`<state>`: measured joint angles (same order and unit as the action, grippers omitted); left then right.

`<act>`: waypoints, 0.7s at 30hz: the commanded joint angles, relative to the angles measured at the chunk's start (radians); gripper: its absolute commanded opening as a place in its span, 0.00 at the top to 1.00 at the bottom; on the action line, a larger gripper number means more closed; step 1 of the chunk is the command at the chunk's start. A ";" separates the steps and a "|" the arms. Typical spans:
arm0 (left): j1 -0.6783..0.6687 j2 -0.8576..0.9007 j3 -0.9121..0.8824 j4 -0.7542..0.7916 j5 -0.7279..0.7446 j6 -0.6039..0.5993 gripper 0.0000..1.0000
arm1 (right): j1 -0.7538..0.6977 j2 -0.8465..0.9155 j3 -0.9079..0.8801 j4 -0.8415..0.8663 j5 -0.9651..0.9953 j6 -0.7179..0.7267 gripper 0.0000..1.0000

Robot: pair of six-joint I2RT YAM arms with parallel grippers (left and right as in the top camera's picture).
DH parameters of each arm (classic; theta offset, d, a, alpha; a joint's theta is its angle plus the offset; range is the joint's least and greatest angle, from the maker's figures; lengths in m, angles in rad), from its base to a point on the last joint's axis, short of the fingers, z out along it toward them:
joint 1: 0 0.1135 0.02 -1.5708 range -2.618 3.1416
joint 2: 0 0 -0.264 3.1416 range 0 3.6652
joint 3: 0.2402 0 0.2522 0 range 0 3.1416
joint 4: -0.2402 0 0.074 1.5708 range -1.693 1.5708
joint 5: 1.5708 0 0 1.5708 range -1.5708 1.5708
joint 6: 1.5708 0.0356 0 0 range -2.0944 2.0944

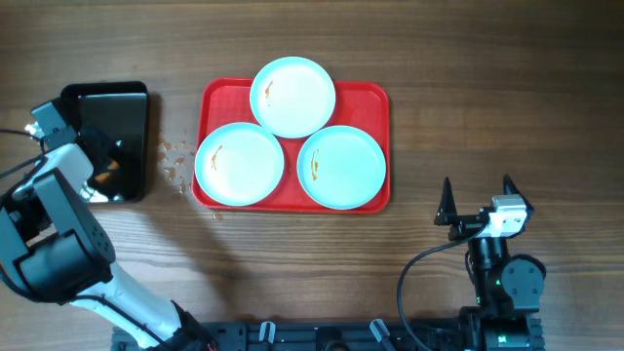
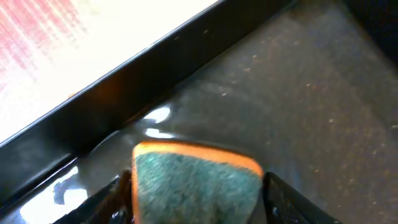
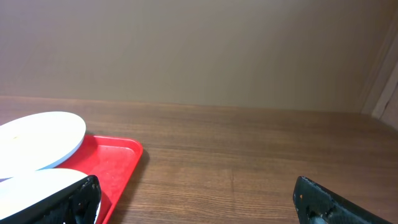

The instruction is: Clean dirty plates on tray and stack at the side

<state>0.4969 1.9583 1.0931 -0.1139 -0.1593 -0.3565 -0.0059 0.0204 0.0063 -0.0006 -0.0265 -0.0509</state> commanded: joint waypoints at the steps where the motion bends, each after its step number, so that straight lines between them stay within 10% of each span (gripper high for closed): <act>1: 0.005 0.021 0.007 0.013 0.019 0.013 0.55 | -0.005 -0.002 -0.001 0.003 -0.019 -0.009 0.00; 4: 0.005 0.021 0.007 0.001 0.020 0.013 0.96 | -0.005 -0.002 -0.001 0.003 -0.019 -0.009 0.00; 10: 0.005 0.020 0.007 -0.016 0.020 0.013 0.95 | -0.005 -0.002 -0.001 0.003 -0.019 -0.009 0.00; 12: 0.005 0.020 0.007 -0.033 0.020 0.012 0.32 | -0.005 -0.002 -0.001 0.003 -0.019 -0.010 0.00; 13: 0.005 0.018 0.007 -0.046 0.020 0.013 0.20 | -0.005 -0.002 -0.001 0.003 -0.019 -0.009 0.00; 16: 0.005 0.009 0.007 -0.082 0.020 0.013 0.05 | -0.005 -0.002 -0.001 0.003 -0.019 -0.009 0.00; 21: 0.005 -0.034 0.007 -0.163 0.044 0.013 0.12 | -0.005 -0.002 -0.001 0.003 -0.019 -0.009 0.00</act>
<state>0.4969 1.9469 1.1141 -0.2268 -0.1524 -0.3416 -0.0059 0.0204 0.0063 -0.0006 -0.0265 -0.0509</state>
